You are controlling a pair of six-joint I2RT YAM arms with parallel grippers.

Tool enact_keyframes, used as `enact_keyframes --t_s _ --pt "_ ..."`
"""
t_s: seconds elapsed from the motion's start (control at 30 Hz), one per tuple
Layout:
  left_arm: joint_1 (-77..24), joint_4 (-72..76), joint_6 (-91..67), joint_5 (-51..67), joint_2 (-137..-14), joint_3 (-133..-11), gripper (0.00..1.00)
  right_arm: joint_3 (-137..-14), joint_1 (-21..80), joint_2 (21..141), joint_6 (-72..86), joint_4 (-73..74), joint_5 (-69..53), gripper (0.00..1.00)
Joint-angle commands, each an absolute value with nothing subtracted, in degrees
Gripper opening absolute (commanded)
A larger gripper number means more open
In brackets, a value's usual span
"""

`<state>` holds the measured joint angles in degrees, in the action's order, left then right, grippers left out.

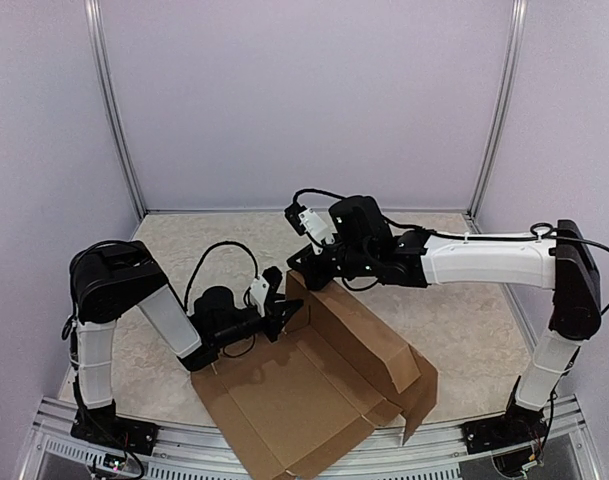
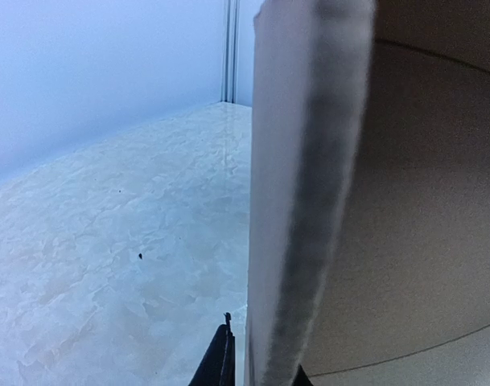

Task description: Fold the paper box

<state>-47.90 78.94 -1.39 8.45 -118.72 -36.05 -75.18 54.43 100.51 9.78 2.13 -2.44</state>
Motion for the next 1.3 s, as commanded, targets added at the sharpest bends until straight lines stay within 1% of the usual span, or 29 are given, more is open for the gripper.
enact_keyframes --t_s 0.0,0.03,0.2,0.53,0.57,0.6,0.7,0.77,0.9,1.07,1.17,1.27 --pt "-47.2 84.7 -2.2 8.7 -120.1 -35.2 0.21 -72.0 55.6 102.6 11.2 3.4 -0.5 0.0" --pt "-47.0 84.8 -2.2 8.7 -120.2 -35.0 0.24 -71.5 55.8 102.7 11.4 3.2 -0.4 0.0" --pt "-46.7 85.5 -2.2 8.4 -120.0 -34.1 0.31 -70.4 56.4 103.4 12.1 3.0 1.6 0.0" --pt "-46.6 85.7 -1.8 9.3 -118.8 -34.7 0.33 -70.4 57.4 104.7 12.4 3.1 2.9 0.0" --pt "-46.6 85.6 -1.7 9.2 -118.7 -34.7 0.31 -70.2 57.4 104.8 12.5 3.0 2.9 0.0" --pt "-46.6 85.7 -1.7 9.2 -118.6 -34.8 0.26 -70.3 57.5 104.8 12.5 3.0 2.9 0.0" --pt "-46.6 85.6 -1.7 9.2 -118.6 -35.1 0.07 -70.1 57.4 104.6 12.6 3.0 3.4 0.0" --pt "-46.6 85.3 -1.7 9.3 -118.5 -35.4 0.0 -69.9 57.4 104.2 12.5 2.9 4.0 0.0" --pt "-46.6 84.6 -0.6 8.7 -117.8 -35.0 0.0 -69.6 57.4 102.6 12.5 3.1 5.0 0.0" --pt "-47.0 81.6 2.2 4.0 -114.0 -33.2 0.0 -68.8 57.3 98.0 11.9 4.4 7.4 0.0" --pt "-47.0 72.9 -0.5 -1.0 -110.5 -34.2 0.0 -67.4 57.3 94.3 10.9 5.0 9.0 0.0" --pt "-46.1 63.7 -5.5 -2.9 -108.2 -37.0 0.0 -66.1 57.3 90.2 10.1 7.0 11.5 0.01"
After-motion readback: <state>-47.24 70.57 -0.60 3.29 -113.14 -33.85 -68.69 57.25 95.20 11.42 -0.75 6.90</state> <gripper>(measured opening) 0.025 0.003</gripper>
